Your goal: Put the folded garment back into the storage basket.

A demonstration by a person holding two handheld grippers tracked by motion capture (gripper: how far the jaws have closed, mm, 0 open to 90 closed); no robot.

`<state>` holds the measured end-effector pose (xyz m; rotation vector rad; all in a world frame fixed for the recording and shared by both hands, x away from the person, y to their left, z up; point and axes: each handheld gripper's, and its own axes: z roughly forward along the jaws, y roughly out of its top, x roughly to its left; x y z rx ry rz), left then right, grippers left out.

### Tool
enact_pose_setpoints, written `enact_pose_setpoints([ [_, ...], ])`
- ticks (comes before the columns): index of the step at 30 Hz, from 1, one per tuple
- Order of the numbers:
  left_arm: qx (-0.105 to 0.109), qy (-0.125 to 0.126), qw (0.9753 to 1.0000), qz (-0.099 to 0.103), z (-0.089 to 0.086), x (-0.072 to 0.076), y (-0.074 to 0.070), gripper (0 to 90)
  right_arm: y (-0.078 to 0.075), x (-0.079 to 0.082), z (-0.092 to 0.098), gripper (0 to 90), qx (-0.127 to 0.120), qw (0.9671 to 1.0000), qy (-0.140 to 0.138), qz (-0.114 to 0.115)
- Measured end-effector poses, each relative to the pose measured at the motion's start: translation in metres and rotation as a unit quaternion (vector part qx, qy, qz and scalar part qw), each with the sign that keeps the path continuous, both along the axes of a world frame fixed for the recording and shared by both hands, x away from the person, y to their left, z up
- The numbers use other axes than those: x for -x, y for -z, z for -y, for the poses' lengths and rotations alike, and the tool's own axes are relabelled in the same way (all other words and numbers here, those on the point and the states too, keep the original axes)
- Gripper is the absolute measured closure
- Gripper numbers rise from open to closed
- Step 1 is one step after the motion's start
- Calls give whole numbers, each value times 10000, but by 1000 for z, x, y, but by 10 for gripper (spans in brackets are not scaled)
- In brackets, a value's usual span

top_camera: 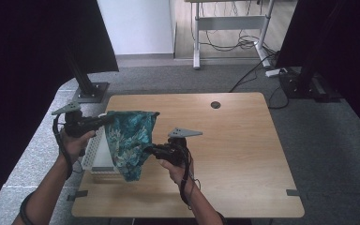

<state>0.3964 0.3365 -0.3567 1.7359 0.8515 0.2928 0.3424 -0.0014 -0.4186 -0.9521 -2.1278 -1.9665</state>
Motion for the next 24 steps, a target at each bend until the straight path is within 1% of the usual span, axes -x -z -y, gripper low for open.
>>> enact_pose_setpoints([
  [9,-6,-37,10000,-26,-8,-2,2,837,0,-5,-10,850,22,10000,-69,-6],
  [24,11,-193,9998,15,-32,-7,-5,837,0,-20,-40,850,-21,9998,-201,-70],
])
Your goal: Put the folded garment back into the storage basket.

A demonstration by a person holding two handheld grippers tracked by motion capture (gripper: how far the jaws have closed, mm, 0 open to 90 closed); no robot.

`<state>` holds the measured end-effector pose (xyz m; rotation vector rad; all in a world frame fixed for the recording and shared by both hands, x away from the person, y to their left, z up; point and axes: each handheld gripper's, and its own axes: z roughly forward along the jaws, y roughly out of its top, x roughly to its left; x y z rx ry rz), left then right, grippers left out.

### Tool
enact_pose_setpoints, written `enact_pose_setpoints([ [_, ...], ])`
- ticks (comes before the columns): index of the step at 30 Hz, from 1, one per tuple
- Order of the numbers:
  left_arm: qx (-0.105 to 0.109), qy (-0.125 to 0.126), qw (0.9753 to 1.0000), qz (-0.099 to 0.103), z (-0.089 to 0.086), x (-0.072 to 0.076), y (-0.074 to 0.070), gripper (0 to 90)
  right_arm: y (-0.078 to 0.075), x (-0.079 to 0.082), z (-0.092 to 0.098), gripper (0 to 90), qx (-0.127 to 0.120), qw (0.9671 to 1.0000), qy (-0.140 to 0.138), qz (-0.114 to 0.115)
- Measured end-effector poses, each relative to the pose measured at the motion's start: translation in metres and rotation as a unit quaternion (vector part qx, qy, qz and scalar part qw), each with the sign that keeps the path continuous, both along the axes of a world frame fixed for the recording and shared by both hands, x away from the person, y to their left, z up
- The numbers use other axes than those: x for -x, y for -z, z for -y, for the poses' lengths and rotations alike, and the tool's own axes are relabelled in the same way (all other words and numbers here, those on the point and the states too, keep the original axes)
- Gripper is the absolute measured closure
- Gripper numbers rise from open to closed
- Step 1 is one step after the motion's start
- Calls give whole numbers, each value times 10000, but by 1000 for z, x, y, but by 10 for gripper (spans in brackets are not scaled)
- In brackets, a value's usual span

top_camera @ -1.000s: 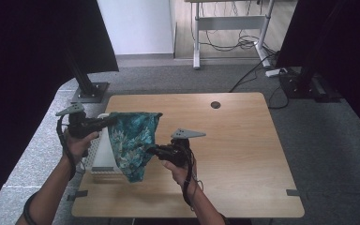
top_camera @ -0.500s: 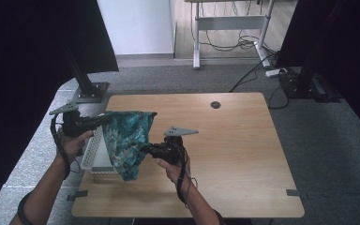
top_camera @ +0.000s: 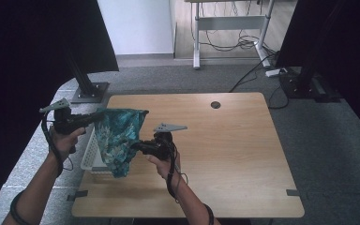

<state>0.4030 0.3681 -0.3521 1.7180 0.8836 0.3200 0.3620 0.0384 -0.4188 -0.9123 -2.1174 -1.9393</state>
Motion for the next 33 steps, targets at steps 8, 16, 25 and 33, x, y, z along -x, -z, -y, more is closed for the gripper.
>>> enact_pose_setpoints([
  [8,3,-78,10000,7,-10,-2,-2,837,2,-6,-10,850,16,10000,-23,-31],
  [16,-7,-120,9999,6,-15,-3,-1,837,6,-11,-15,850,24,10000,-14,-65],
  [25,-40,-150,9999,-19,-21,-8,1,837,6,-17,-26,850,40,9999,-74,-89],
  [33,-29,-189,9998,-16,-26,-12,0,837,6,-24,-33,850,30,9999,-87,-90],
])
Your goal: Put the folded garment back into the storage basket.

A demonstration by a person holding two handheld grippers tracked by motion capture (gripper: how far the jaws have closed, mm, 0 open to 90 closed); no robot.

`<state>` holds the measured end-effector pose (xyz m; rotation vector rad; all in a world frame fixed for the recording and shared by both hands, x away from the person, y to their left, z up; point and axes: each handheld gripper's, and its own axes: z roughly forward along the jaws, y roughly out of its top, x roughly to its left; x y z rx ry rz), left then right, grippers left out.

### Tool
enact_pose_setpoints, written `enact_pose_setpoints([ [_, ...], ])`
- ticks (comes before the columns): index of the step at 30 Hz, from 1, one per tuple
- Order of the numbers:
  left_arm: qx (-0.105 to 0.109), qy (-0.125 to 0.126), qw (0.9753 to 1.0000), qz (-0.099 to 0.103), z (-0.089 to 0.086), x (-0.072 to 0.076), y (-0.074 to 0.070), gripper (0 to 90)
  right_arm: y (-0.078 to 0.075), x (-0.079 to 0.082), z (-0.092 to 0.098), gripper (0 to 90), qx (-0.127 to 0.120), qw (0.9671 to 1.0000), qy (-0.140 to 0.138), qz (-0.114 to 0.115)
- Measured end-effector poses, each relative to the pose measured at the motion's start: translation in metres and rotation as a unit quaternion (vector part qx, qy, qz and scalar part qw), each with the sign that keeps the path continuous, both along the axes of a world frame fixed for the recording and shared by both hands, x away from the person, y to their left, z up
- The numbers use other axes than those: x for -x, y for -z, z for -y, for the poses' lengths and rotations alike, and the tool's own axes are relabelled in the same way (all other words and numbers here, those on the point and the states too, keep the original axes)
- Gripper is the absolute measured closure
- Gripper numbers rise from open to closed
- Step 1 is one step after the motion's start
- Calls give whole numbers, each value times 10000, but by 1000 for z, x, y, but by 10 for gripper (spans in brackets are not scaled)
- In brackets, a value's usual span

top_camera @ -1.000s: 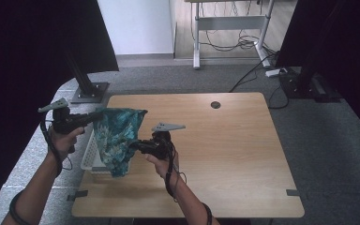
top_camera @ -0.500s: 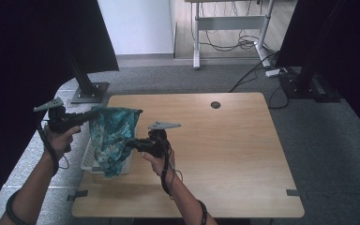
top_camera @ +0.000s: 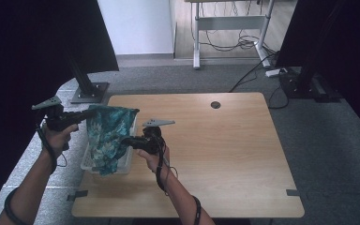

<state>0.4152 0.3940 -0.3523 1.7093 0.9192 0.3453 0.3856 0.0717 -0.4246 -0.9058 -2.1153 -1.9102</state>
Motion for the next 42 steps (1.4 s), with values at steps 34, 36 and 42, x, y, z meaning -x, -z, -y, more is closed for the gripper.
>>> enact_pose_setpoints([
  [34,-10,-181,9998,-109,-23,-11,10,837,13,-17,-25,849,53,9999,11,-131],
  [36,-21,-194,9997,-115,-23,-12,10,837,14,-18,-27,849,47,9999,11,-141],
  [42,-20,-232,9997,-117,-25,-14,10,836,16,-21,-30,849,57,9999,18,-153],
])
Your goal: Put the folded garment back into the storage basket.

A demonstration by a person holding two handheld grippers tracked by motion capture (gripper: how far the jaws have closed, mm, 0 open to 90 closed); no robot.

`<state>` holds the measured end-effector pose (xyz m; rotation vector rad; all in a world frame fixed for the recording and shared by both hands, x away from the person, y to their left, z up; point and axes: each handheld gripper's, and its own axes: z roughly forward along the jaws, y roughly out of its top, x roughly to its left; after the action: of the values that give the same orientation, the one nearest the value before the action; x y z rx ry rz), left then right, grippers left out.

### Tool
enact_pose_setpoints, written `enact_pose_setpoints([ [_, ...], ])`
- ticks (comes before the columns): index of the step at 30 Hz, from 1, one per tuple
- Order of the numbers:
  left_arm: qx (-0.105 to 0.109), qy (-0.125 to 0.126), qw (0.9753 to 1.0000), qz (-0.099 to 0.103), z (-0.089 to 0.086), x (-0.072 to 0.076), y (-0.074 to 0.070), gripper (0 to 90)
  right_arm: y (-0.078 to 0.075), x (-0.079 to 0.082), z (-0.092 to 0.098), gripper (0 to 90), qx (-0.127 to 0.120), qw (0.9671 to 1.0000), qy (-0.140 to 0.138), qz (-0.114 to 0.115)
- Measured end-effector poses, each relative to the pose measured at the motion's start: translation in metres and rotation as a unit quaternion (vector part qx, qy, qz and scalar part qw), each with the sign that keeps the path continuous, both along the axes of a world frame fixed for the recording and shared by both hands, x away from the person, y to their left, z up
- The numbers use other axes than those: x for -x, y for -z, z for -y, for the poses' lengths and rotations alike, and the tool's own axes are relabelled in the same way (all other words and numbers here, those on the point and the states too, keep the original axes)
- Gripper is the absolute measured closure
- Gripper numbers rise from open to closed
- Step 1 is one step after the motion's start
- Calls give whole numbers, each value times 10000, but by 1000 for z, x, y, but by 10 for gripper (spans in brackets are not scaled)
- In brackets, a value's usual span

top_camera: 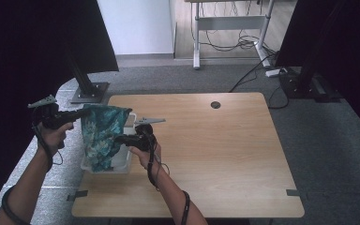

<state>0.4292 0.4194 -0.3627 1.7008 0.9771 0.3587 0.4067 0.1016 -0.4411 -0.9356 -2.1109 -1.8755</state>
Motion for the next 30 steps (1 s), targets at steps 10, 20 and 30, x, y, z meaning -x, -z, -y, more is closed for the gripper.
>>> enact_pose_setpoints([
  [10,-1,-29,10000,-30,1,-4,4,836,3,-3,-5,848,32,10000,10,-17],
  [20,-15,-34,9999,-147,2,-3,14,835,8,-2,-6,845,141,9999,27,-62],
  [30,-7,-5,9997,-225,4,-4,21,835,8,-1,-7,843,220,9997,14,-39],
])
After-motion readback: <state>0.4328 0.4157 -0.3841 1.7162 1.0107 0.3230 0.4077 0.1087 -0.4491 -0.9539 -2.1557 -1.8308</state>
